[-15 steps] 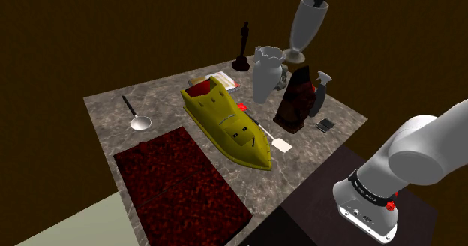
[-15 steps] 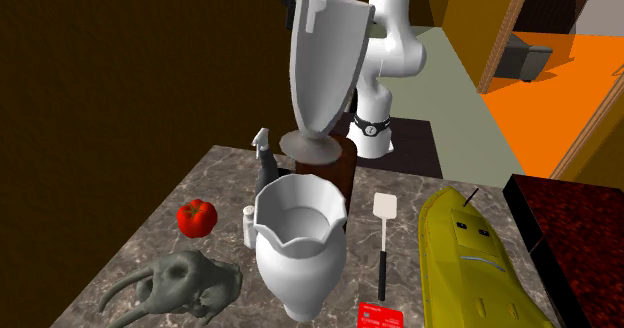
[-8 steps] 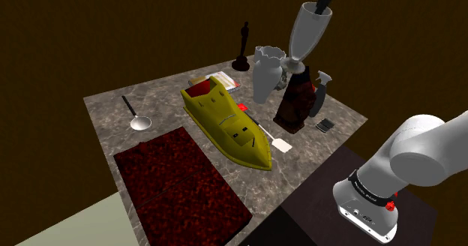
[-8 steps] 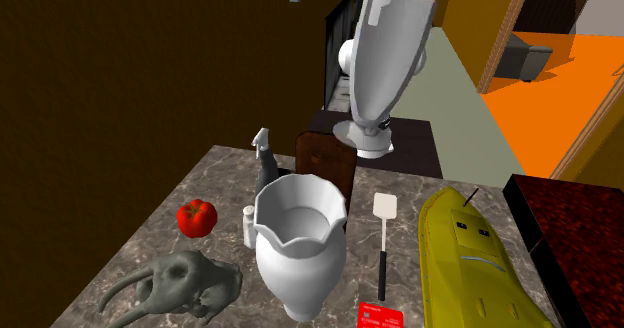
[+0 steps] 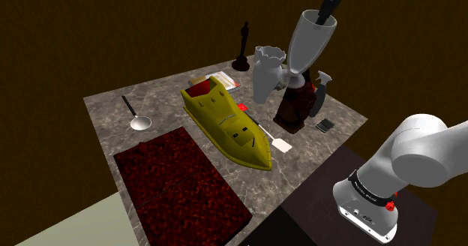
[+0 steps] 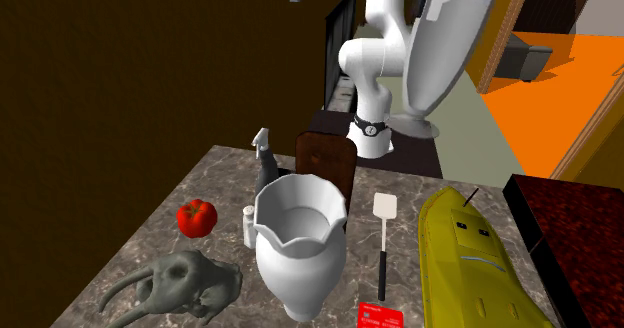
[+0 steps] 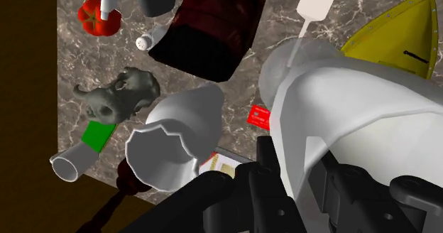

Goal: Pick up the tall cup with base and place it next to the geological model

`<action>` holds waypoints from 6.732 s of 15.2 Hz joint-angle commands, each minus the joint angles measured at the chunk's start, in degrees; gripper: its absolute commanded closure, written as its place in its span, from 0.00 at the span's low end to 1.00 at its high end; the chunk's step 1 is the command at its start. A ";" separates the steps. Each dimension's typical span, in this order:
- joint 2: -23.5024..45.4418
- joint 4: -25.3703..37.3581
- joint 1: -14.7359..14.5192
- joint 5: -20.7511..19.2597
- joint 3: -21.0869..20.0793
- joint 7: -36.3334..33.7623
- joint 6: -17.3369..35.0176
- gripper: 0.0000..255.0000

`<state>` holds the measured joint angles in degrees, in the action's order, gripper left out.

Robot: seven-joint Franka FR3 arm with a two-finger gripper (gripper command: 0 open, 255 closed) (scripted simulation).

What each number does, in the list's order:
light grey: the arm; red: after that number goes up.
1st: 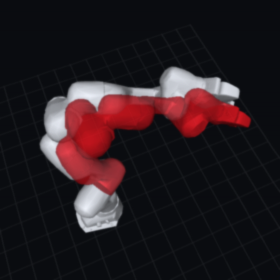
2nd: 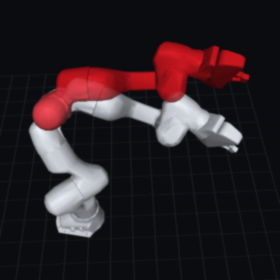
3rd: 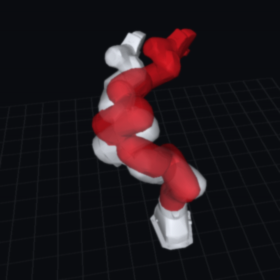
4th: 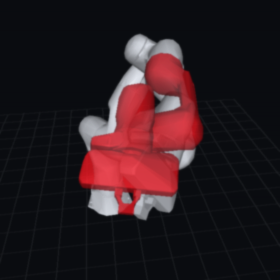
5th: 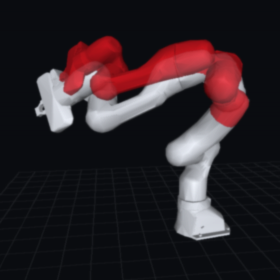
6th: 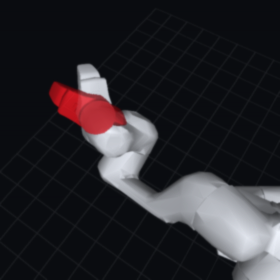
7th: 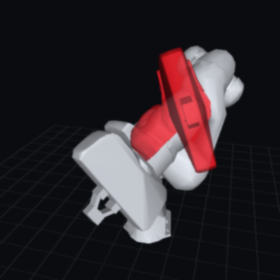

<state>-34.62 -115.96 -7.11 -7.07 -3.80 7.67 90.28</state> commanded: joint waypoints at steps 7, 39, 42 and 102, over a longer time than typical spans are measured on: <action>-5.40 -1.95 -2.82 4.47 -8.75 -9.93 -4.50 1.00; -8.83 -8.85 -7.84 17.32 -30.47 -32.33 -0.69 1.00; -9.43 -11.47 -8.22 17.85 -30.93 -32.48 1.35 1.00; -9.56 -30.60 -10.91 23.55 -38.89 -35.90 20.50 0.00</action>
<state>-44.16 -146.58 -18.02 16.48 -42.70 -28.23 110.81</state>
